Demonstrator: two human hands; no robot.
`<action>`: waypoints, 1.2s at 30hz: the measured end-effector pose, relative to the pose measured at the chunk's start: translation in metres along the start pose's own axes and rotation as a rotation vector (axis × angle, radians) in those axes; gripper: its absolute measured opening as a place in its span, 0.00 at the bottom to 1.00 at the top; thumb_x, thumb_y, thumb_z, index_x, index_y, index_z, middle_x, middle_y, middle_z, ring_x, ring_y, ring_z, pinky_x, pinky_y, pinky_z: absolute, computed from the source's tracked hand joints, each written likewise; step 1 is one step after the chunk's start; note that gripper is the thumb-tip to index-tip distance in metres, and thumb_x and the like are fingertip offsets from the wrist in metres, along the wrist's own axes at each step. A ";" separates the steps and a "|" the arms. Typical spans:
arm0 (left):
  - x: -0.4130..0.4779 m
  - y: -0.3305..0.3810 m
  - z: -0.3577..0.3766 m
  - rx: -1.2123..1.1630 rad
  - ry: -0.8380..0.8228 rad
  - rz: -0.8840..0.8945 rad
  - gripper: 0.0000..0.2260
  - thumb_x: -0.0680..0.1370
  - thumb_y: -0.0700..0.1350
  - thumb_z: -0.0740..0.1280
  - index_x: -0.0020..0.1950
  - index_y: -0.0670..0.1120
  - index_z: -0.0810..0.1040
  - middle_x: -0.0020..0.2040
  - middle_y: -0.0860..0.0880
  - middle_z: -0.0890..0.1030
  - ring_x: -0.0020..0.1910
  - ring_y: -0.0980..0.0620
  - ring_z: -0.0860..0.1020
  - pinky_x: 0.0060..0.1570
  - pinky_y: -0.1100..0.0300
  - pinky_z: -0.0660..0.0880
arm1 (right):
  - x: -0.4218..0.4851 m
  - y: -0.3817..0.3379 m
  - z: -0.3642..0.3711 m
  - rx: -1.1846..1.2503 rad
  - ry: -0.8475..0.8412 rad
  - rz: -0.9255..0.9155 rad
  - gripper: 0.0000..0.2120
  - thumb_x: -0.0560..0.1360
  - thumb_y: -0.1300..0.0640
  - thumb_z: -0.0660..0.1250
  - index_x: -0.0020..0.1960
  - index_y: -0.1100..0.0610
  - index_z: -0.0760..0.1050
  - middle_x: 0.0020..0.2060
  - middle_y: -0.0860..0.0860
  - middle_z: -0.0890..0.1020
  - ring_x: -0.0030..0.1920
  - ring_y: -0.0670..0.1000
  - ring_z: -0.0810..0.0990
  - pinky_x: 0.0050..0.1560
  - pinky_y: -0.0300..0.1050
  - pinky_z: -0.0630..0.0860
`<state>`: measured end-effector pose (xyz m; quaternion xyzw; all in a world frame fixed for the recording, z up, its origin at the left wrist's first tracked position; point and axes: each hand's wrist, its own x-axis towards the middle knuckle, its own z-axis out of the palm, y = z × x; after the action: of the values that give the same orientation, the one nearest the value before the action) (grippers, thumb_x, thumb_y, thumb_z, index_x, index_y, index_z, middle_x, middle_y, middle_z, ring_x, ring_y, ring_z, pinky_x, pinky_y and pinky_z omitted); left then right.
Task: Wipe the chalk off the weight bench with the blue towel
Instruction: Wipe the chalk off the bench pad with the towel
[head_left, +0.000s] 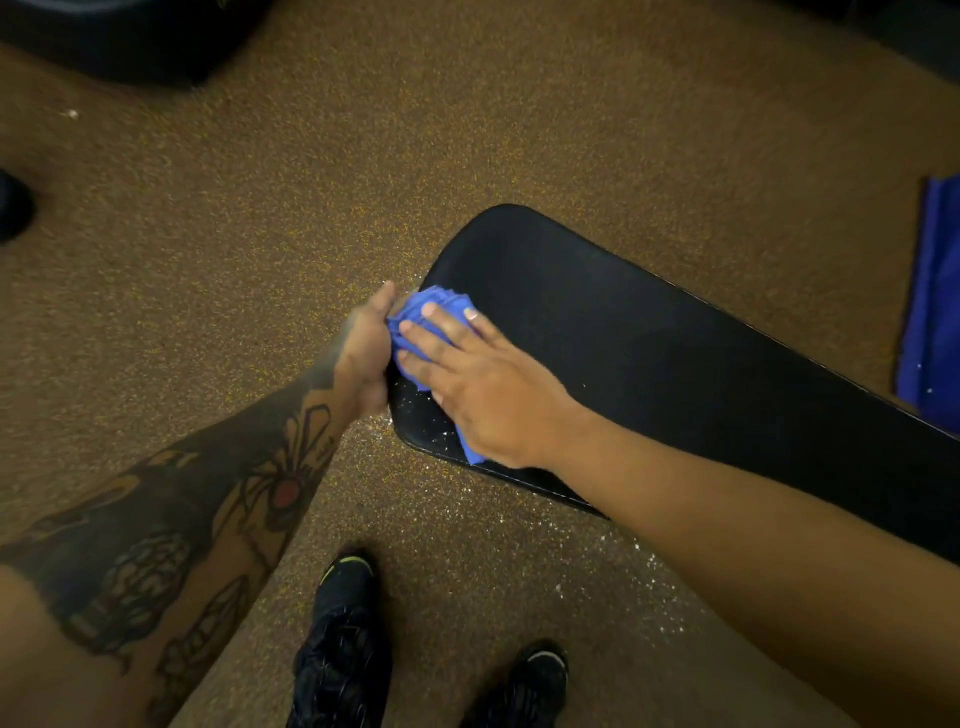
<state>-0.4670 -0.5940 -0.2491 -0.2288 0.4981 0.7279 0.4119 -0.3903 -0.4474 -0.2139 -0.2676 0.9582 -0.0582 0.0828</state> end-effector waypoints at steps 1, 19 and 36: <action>-0.001 0.000 -0.002 -0.001 -0.017 -0.007 0.30 0.82 0.62 0.48 0.61 0.44 0.81 0.53 0.41 0.85 0.52 0.45 0.84 0.50 0.55 0.79 | -0.001 0.003 -0.001 -0.021 -0.014 -0.035 0.25 0.80 0.53 0.50 0.75 0.55 0.67 0.76 0.52 0.66 0.78 0.57 0.59 0.77 0.57 0.52; 0.000 0.009 -0.014 -0.022 -0.149 -0.068 0.29 0.80 0.64 0.51 0.70 0.46 0.74 0.57 0.43 0.83 0.48 0.45 0.83 0.48 0.56 0.81 | -0.018 -0.009 0.000 -0.072 -0.050 -0.233 0.25 0.81 0.50 0.56 0.77 0.52 0.62 0.78 0.53 0.61 0.79 0.59 0.54 0.77 0.60 0.53; 0.000 0.004 0.004 0.074 -0.101 0.027 0.26 0.83 0.60 0.48 0.70 0.47 0.74 0.57 0.44 0.83 0.48 0.48 0.84 0.52 0.56 0.78 | -0.036 -0.014 0.007 -0.051 0.097 0.093 0.26 0.78 0.56 0.58 0.76 0.55 0.66 0.78 0.55 0.62 0.79 0.59 0.54 0.77 0.60 0.52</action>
<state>-0.4696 -0.5908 -0.2449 -0.1693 0.5064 0.7251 0.4349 -0.3515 -0.4411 -0.2135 -0.2216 0.9737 -0.0427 0.0320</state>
